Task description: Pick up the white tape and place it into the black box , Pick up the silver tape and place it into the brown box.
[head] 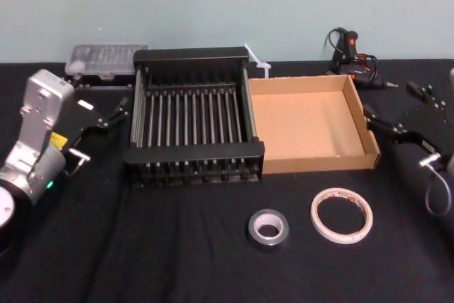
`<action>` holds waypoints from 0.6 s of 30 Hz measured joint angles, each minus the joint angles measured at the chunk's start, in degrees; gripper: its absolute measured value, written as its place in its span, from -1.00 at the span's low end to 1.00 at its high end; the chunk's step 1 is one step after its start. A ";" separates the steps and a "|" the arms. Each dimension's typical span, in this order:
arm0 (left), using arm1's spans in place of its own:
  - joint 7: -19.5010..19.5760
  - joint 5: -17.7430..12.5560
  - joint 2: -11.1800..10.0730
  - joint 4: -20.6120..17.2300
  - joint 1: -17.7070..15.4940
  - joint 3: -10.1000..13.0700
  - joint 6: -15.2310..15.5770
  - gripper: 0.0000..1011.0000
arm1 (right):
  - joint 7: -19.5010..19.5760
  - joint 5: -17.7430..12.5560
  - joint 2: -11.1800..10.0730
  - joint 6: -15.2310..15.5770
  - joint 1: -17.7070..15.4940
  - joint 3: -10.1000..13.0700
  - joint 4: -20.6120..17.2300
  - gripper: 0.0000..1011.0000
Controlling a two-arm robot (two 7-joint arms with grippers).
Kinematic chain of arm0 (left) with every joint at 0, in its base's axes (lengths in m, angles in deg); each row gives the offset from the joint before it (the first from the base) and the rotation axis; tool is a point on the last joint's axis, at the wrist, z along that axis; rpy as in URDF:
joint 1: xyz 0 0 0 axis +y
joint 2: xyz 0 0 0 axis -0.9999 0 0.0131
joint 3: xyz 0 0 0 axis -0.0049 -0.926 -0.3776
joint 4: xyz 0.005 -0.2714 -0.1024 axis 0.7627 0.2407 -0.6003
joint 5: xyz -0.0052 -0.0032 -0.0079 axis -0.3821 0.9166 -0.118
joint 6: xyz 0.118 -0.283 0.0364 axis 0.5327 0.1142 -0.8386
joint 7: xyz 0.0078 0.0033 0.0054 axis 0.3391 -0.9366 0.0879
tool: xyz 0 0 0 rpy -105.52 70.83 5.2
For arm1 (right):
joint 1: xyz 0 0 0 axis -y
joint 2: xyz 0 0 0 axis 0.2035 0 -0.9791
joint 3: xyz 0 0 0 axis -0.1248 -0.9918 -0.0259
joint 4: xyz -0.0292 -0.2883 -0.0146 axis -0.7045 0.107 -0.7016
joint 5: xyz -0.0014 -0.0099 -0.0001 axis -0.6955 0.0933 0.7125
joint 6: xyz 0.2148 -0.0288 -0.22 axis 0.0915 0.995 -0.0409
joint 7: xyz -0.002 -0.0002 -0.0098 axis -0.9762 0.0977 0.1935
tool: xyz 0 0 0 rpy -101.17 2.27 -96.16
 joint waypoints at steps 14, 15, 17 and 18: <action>0.00 0.00 0.00 0.00 0.00 0.00 0.00 0.98 | -4.84 -6.47 -5.64 7.86 -11.77 6.64 -10.29 0.98; 0.00 0.00 0.00 0.00 0.00 0.00 0.00 0.98 | -5.12 -6.53 -5.83 8.16 -12.17 6.76 -10.52 0.98; 0.00 0.00 0.00 0.00 0.00 0.00 0.00 0.98 | -5.64 -6.61 -6.17 8.77 -12.88 6.88 -10.87 0.98; 0.00 0.00 0.00 0.00 0.00 0.00 0.00 0.98 | -6.17 -6.68 -6.40 9.44 -13.42 6.95 -11.07 0.98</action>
